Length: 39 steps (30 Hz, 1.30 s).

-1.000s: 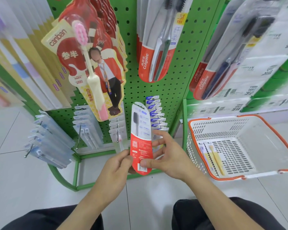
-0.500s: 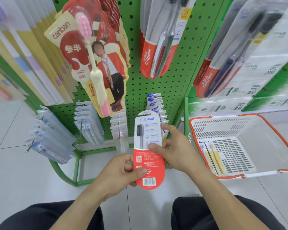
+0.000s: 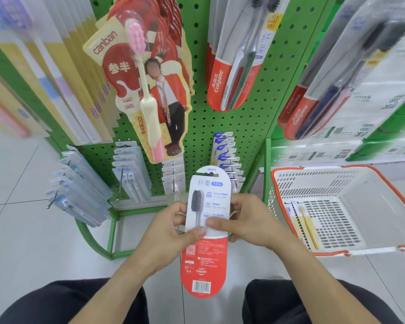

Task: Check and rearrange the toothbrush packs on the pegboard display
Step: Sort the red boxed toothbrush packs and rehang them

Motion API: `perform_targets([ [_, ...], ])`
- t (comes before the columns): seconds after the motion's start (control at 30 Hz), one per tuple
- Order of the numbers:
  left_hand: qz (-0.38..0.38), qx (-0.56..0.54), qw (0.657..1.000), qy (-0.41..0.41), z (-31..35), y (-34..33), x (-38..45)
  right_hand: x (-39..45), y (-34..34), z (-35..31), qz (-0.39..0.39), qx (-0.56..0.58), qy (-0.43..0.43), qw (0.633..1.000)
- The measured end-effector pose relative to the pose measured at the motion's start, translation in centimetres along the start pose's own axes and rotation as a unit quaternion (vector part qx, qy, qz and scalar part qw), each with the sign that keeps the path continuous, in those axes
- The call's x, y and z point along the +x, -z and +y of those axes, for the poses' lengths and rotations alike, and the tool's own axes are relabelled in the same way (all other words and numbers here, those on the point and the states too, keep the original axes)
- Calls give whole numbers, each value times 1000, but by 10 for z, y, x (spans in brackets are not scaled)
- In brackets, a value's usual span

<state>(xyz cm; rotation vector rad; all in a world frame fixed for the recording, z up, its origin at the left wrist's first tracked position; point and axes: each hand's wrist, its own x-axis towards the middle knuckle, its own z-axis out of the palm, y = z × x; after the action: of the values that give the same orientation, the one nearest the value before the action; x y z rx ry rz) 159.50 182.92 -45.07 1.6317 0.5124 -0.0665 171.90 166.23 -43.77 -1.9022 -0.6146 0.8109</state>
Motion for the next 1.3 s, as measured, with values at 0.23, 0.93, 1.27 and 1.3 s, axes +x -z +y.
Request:
perform_targets([
  [0.23,-92,46,994,-20,-1,-3,-3,5,4,-1,160,4,2,987],
  [0.93,3,298,929,-220,-27,-18,7,3,12,-10,188,140,-28,972],
  [1.27,70,81,986,-128,13,-45,-7,-23,24,-17,346,72,127,927],
  [1.3,79,39,986,-139,27,-49,-10,-27,27,-17,370,71,155,913],
])
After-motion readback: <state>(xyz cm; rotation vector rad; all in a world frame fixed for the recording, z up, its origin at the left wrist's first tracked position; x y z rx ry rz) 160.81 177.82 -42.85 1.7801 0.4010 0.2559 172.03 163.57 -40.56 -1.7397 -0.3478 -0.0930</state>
